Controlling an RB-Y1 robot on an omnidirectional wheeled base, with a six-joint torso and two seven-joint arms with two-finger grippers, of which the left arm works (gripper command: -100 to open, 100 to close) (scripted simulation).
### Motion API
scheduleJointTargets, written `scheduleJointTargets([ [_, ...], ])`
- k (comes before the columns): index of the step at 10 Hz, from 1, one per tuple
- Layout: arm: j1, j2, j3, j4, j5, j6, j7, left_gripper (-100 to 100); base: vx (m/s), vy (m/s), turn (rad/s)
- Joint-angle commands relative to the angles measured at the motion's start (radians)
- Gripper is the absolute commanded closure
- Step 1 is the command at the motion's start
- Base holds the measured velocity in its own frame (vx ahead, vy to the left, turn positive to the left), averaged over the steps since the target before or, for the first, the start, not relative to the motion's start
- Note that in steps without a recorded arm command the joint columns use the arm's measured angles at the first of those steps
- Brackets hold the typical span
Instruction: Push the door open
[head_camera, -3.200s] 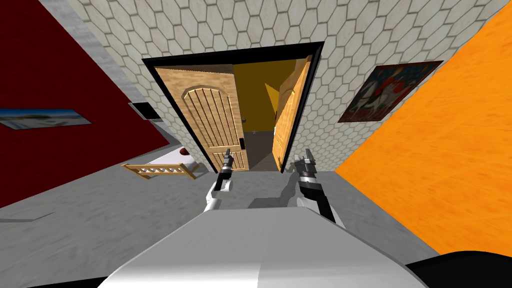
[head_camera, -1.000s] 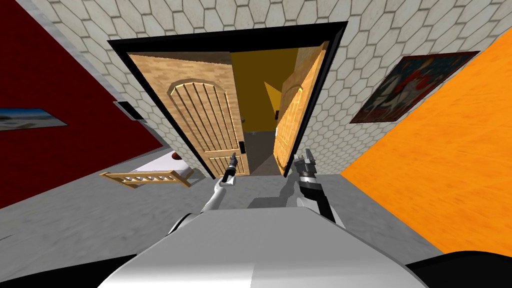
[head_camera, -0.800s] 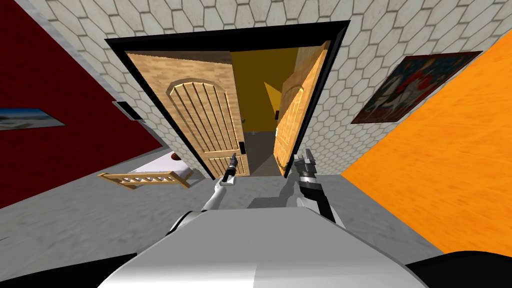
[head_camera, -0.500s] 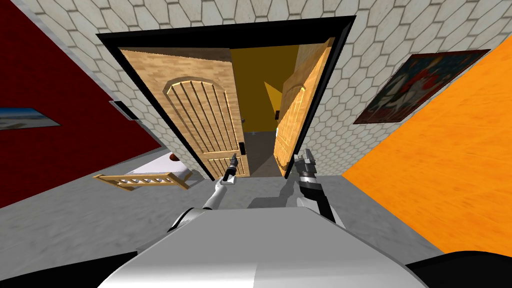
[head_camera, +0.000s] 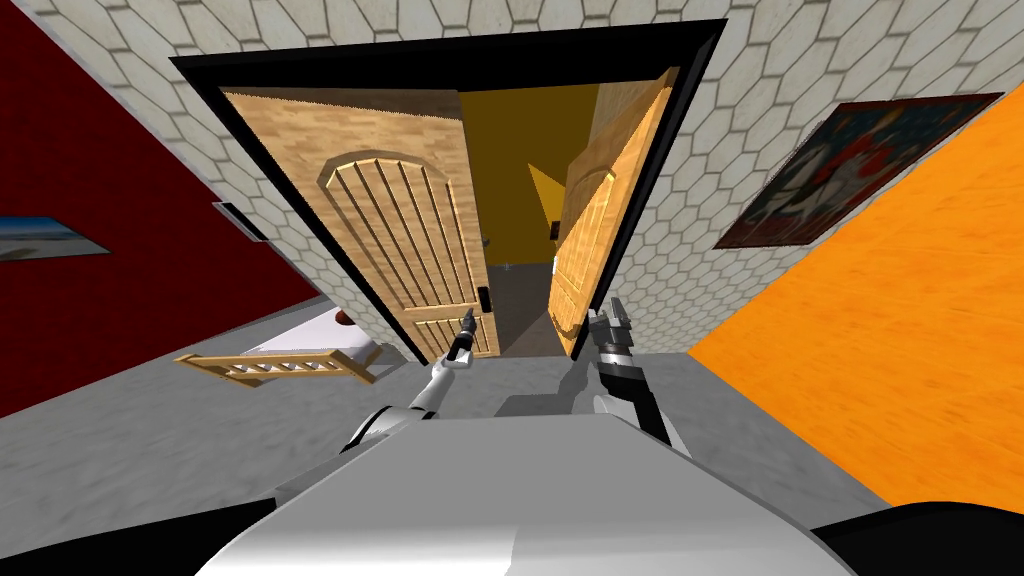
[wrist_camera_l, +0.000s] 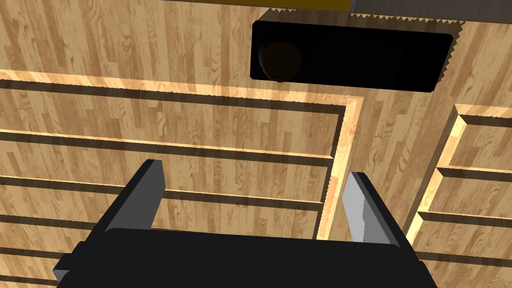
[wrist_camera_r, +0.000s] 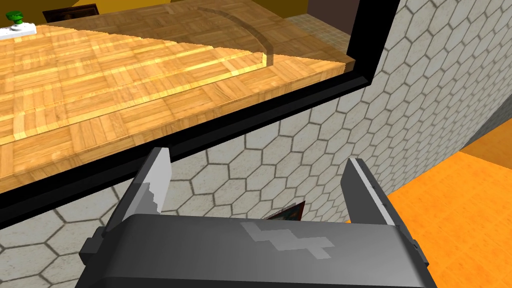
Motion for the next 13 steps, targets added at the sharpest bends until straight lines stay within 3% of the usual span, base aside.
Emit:
scheduleJointTargets([
  [1,-0.014,0.002,0.000,0.028,0.002,0.000,0.004,-100,0.078,0.010,-0.006],
  [4,-0.038,0.004,0.001,0.073,0.006,0.002,0.009,-100,0.058,0.019,-0.007],
  [8,-0.033,0.005,0.004,0.066,0.006,0.002,0.007,-100,0.108,0.007,-0.014],
  [13,-0.036,0.009,0.016,0.075,0.009,0.000,0.004,-100,0.194,-0.003,-0.026],
])
